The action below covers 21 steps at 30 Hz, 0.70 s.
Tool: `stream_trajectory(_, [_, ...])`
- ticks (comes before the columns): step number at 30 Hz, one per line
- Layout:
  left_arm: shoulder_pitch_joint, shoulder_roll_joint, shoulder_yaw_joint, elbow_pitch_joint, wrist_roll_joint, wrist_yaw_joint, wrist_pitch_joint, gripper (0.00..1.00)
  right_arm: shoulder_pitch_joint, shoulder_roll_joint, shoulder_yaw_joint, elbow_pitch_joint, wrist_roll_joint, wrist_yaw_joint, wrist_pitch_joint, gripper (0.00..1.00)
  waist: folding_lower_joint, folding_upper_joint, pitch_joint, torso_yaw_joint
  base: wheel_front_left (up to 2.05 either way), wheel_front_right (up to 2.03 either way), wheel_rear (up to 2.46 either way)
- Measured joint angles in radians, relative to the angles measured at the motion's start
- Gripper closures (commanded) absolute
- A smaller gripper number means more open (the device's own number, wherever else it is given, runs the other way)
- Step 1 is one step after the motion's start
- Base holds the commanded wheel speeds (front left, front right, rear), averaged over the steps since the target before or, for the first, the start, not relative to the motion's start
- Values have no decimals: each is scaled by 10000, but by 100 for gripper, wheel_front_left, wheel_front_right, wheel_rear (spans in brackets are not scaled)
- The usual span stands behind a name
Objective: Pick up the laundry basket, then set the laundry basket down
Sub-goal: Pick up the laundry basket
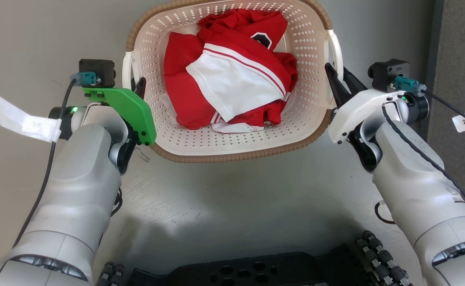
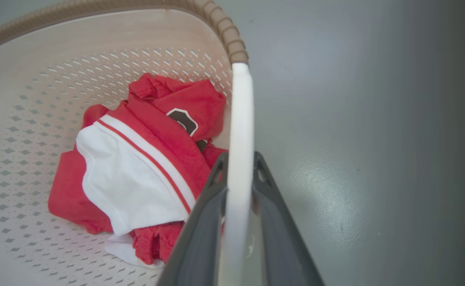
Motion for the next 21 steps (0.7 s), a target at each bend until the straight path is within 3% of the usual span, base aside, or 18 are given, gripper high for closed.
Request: stream_trajectory(21, [255,-19,-800,359,-995,0,184,100,-43,230,203,1476,370,86,222,100,0,0,-1064,98,0,0,0])
